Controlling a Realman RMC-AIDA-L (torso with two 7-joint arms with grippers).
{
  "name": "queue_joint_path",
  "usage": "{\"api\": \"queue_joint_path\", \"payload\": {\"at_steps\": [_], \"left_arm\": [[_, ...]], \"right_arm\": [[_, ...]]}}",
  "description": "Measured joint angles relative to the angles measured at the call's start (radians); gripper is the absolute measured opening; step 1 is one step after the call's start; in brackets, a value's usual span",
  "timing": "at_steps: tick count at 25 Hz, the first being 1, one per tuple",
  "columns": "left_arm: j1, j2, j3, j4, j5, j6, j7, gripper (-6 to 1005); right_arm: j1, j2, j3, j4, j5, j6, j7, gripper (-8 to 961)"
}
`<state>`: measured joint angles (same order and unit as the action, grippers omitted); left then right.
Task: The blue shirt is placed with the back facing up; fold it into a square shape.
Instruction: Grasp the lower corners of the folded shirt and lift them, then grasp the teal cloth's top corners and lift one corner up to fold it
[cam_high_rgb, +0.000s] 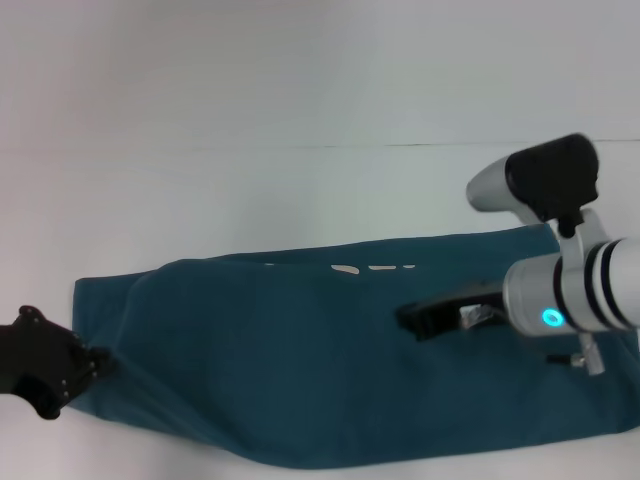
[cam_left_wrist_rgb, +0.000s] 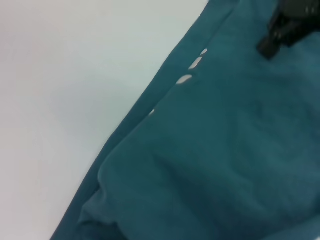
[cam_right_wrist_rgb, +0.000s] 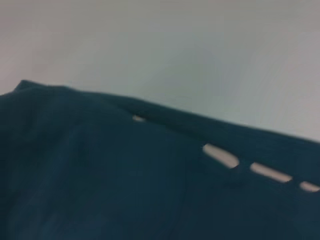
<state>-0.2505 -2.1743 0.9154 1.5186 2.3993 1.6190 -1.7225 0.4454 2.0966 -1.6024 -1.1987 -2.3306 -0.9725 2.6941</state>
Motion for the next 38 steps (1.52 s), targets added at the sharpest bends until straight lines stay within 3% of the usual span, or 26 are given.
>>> {"api": "queue_joint_path", "payload": {"at_steps": [6, 17, 22, 26, 29, 33, 35, 38], "left_arm": [[-0.006, 0.001, 0.001, 0.004, -0.044, 0.007, 0.0, 49], [-0.01, 0.003, 0.048, -0.016, -0.069, 0.005, -0.051, 53], [-0.023, 0.01, -0.01, -0.045, -0.07, 0.012, -0.197, 57], [-0.026, 0.008, -0.048, -0.067, -0.112, 0.037, -0.259, 60], [-0.028, 0.008, -0.095, -0.132, -0.217, 0.05, -0.274, 63], [-0.038, 0.011, -0.217, -0.304, -0.428, 0.073, -0.206, 69], [-0.046, 0.012, -0.322, -0.476, -0.596, 0.106, -0.077, 105], [-0.045, 0.012, -0.378, -0.605, -0.69, 0.135, 0.099, 158]], "right_arm": [[0.016, 0.004, -0.009, 0.084, 0.112, 0.03, -0.089, 55], [0.003, 0.002, -0.011, 0.073, 0.149, 0.037, -0.121, 56], [0.002, 0.002, -0.01, 0.052, 0.221, 0.078, -0.178, 57], [0.002, 0.002, 0.0, 0.05, 0.407, 0.158, -0.313, 57], [-0.005, 0.002, 0.005, 0.07, 0.632, 0.199, -0.502, 57], [-0.005, 0.003, -0.001, 0.118, 0.929, 0.187, -0.811, 58], [0.002, 0.003, -0.001, 0.142, 1.039, 0.161, -0.941, 58], [0.016, 0.003, 0.001, 0.179, 1.134, 0.131, -1.075, 58]]}}
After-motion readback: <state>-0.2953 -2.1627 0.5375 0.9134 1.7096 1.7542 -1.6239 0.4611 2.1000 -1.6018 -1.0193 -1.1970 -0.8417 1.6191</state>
